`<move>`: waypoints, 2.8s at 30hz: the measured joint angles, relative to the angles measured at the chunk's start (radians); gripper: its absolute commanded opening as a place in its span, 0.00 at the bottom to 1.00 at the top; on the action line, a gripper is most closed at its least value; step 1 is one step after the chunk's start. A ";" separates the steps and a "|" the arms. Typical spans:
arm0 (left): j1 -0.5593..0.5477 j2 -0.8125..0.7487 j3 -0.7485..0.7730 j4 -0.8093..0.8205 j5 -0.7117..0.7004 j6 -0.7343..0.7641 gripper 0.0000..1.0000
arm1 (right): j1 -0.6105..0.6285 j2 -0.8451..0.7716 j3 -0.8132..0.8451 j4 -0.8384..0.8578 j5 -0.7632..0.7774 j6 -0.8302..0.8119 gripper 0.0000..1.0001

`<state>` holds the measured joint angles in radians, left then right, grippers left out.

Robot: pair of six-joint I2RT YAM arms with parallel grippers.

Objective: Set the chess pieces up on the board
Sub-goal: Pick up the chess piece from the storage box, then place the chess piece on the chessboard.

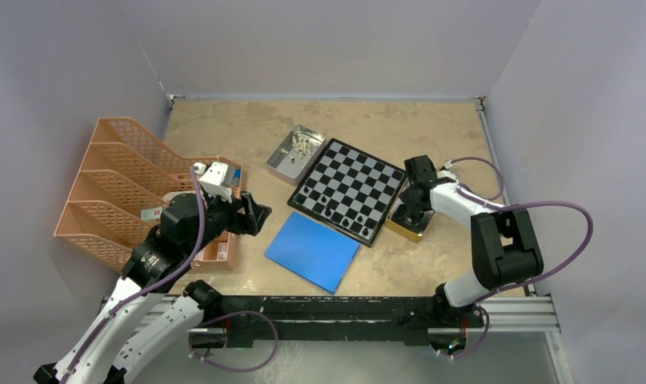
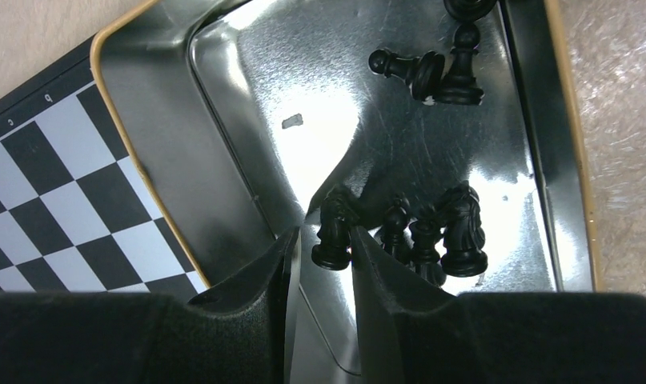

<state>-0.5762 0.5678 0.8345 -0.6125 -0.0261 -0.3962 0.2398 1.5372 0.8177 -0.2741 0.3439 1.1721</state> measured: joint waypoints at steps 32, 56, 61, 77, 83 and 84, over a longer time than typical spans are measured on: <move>0.000 -0.003 0.000 -0.004 0.001 0.000 0.73 | 0.000 -0.003 -0.006 0.033 -0.020 -0.058 0.18; 0.000 0.421 0.147 -0.037 0.178 -0.117 0.60 | 0.016 -0.581 -0.153 0.312 -0.134 -0.566 0.16; 0.001 0.507 0.324 -0.032 0.271 -0.128 0.57 | 0.105 -0.620 -0.176 0.413 -0.205 -0.650 0.15; 0.013 0.736 0.533 -0.002 0.621 -0.142 0.47 | 0.640 -0.674 -0.297 0.816 -0.251 -0.850 0.14; 0.013 0.776 0.534 0.008 0.704 -0.142 0.45 | 0.699 -0.630 -0.290 0.879 -0.241 -0.899 0.14; 0.013 0.779 0.534 0.011 0.711 -0.142 0.43 | 0.706 -0.616 -0.289 0.881 -0.235 -0.904 0.14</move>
<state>-0.5632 1.3468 1.3689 -0.6018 0.6849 -0.5381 0.9459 0.9215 0.5289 0.6071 0.1089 0.2676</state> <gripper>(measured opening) 0.458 0.200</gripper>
